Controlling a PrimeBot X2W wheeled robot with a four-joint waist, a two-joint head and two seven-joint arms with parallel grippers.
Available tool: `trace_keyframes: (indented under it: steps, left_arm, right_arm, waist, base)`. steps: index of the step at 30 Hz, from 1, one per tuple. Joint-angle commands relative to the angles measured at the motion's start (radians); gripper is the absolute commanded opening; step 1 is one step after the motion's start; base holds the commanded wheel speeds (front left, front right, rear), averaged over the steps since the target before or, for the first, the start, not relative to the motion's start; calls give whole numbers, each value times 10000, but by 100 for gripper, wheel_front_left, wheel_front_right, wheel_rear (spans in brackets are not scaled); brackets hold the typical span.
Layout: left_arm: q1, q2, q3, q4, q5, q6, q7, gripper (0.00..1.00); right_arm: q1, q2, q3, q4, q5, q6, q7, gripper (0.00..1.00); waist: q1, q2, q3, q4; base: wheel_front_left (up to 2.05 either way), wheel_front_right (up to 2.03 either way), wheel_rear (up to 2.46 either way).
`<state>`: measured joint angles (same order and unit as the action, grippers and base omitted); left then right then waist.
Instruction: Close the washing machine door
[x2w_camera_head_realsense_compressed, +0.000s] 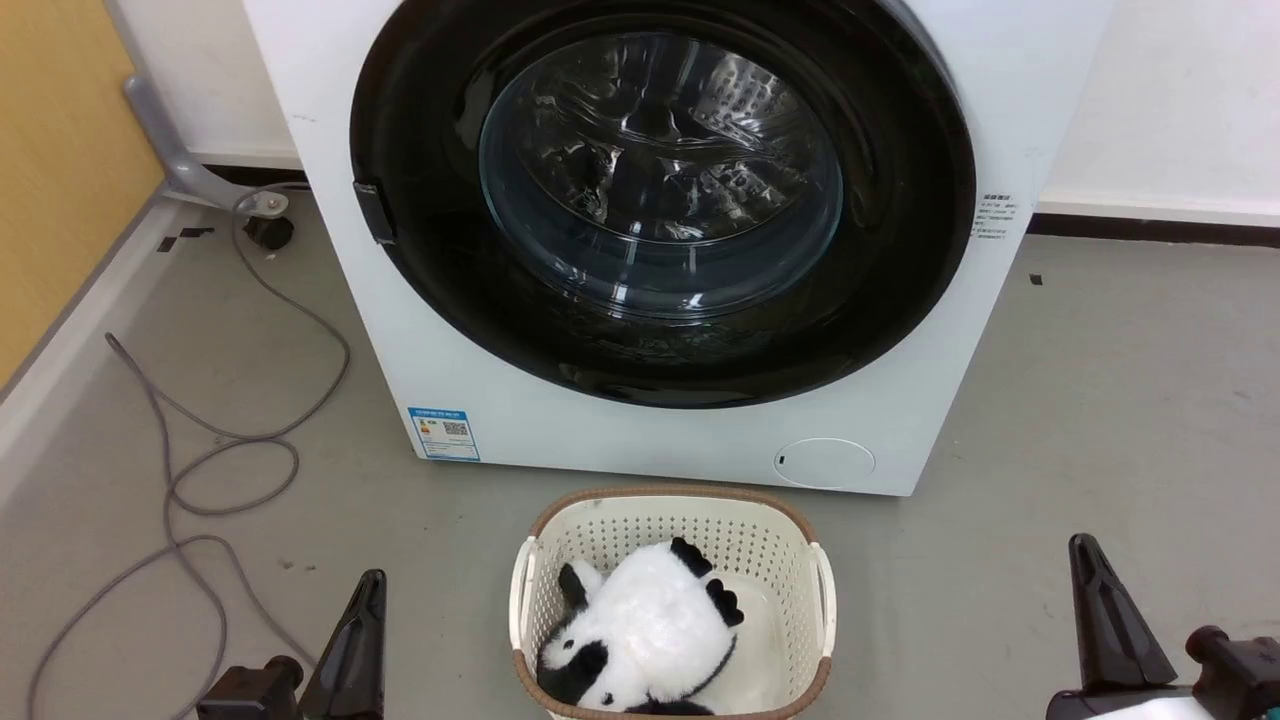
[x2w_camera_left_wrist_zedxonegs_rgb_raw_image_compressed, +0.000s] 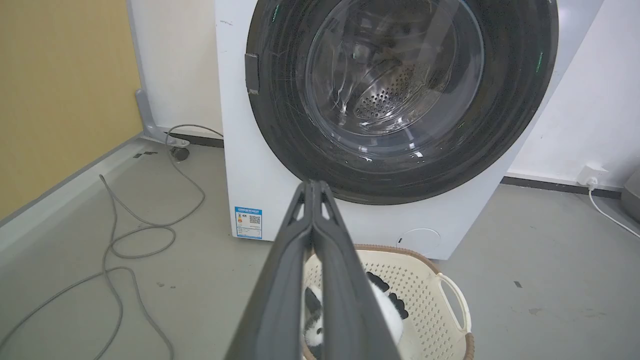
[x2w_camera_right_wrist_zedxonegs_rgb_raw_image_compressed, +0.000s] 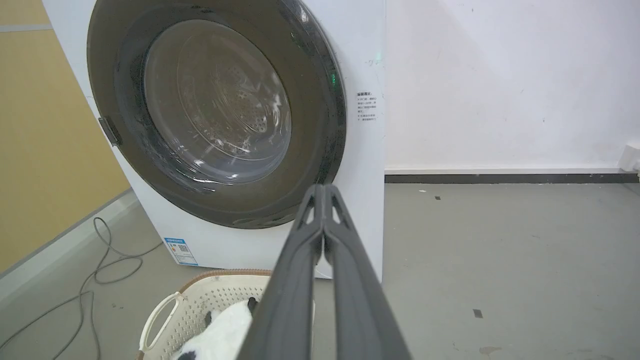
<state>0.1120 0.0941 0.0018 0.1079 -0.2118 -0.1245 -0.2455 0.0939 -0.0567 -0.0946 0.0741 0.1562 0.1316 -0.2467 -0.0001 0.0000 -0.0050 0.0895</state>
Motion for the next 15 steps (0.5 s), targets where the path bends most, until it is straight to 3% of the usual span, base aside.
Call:
trace_keyframes:
  steps: [1,15]
  left_arm:
    - [-56,-21,1,-39,99,53,39,0]
    - [-182,-70,-1,-161,337,194,324,0]
  right_arm:
    - [-48,5,19,-35,-79,0,36,0]
    - [-153,12,128,-119,-254,-2,322,0]
  waist:
    - [1,0,1,-5]
    - [1,0,7,-110]
  base:
    - [0,0,0]
    - [0,0,0]
